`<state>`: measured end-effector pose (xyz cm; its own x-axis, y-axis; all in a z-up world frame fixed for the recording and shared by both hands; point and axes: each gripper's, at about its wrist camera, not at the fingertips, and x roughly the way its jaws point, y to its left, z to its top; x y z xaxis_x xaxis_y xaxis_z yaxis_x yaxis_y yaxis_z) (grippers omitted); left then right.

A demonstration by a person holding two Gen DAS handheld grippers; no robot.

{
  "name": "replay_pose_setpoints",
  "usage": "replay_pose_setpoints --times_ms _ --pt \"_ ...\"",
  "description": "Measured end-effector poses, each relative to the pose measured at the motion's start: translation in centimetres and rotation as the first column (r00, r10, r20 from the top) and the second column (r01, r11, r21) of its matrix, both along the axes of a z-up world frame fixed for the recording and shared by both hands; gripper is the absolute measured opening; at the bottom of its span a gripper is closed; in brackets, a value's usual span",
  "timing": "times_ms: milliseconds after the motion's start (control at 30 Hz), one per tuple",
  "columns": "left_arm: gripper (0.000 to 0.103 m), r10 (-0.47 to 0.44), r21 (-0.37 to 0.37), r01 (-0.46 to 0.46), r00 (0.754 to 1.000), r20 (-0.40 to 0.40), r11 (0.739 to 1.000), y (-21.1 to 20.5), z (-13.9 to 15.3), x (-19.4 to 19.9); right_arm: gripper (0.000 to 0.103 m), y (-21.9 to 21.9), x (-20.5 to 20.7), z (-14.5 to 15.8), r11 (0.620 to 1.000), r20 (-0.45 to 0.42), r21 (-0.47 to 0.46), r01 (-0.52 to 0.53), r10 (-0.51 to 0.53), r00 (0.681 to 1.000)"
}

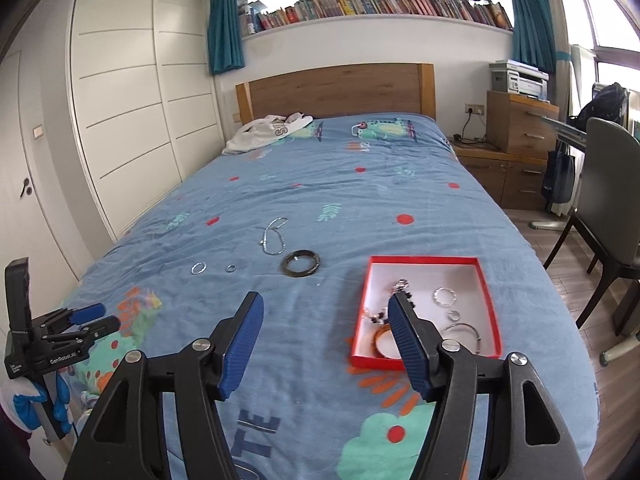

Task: Organize jewelry
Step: 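Withdraw both grippers from the box back toward the remaining jewelry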

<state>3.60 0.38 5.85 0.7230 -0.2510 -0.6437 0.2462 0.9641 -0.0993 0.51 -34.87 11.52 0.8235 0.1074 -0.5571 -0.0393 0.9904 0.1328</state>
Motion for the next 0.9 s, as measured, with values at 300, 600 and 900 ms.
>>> replay_pose_setpoints --times_ms 300,600,900 --pt "0.062 0.108 -0.034 -0.111 0.992 -0.061 0.993 5.2 -2.8 1.4 0.078 3.8 2.9 -1.7 0.999 -0.022 -0.019 -0.05 0.05 0.999" --pt "0.063 0.136 -0.011 -0.139 0.978 -0.156 0.99 5.1 -6.2 4.3 0.08 5.9 6.7 -5.7 0.995 -0.09 0.014 -0.098 0.099 0.991" --pt "0.063 0.107 0.04 -0.1 0.963 -0.249 0.994 1.7 -9.6 8.0 0.081 5.6 10.9 -11.6 0.99 -0.192 0.08 -0.113 0.126 0.973"
